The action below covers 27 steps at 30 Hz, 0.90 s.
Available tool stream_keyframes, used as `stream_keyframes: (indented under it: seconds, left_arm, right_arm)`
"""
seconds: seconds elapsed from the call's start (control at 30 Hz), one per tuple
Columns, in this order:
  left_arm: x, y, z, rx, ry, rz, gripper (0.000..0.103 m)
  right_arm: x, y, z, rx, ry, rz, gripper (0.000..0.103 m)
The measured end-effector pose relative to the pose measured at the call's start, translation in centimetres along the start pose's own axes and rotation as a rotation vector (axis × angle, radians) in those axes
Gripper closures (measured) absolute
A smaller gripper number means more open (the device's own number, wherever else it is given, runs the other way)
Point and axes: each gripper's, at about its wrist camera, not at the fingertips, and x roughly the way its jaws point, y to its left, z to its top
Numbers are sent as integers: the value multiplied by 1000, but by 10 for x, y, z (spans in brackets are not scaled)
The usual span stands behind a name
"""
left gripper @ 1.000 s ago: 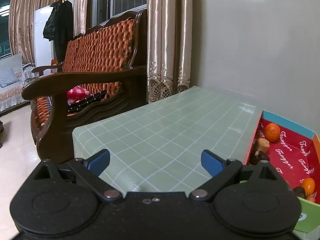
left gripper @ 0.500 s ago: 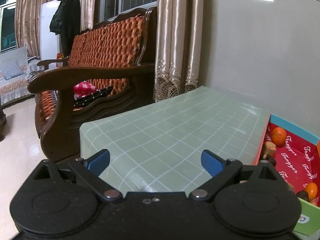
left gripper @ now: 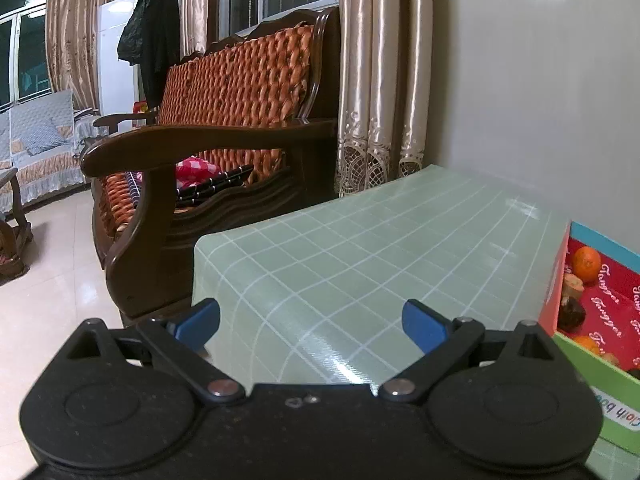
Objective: Organize fruits
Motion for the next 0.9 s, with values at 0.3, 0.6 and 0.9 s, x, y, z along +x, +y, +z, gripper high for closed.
stream_keyframes:
  seconds: [0.3, 0.6, 0.9]
  left_arm:
    - [-5, -8, 0, 25, -26, -33, 11]
    - [-30, -37, 1, 128, -43, -169, 10]
    - [-135, -58, 14, 232, -76, -362, 6]
  right_arm:
    - [-15, 16, -8, -37, -30, -40, 28]
    - [-70, 23, -10, 74, -1, -160, 13]
    - [-164, 51, 10, 161, 4, -289, 0]
